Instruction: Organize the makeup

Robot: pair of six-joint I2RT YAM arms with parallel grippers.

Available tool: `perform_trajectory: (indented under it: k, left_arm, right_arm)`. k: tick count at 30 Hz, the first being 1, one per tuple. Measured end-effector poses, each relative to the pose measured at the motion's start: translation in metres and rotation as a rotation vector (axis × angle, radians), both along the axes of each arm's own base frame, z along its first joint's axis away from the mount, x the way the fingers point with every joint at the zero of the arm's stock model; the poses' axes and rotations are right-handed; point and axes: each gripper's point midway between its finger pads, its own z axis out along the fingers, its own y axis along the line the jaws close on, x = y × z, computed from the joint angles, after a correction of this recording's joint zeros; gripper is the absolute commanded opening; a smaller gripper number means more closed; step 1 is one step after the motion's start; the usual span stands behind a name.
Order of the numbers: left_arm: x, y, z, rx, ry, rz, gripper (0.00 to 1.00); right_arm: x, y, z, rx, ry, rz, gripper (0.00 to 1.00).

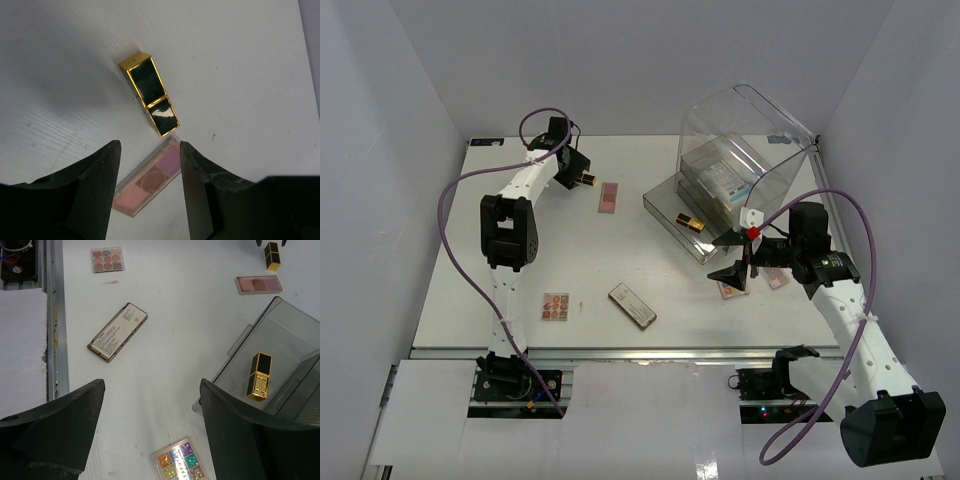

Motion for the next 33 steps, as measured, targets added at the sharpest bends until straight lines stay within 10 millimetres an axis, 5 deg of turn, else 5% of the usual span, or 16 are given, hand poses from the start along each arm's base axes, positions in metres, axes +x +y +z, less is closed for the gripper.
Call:
perform_trajectory:
  k: [10,24,33]
  left_arm:
    - [0.011,0.013,-0.039,-0.054,0.074,0.070,0.70]
    - [0.030,-0.003,-0.030,-0.163,0.016,0.060,0.70]
    - [0.033,-0.012,-0.036,-0.236,0.025,0.085,0.48]
  right_arm:
    - [-0.002,0.001,0.003,0.011,-0.006,0.010,0.83]
    - [0.000,0.000,-0.003,0.007,0.015,0.003,0.83]
    - [0.003,-0.002,-0.008,-0.001,0.028,-0.008,0.83]
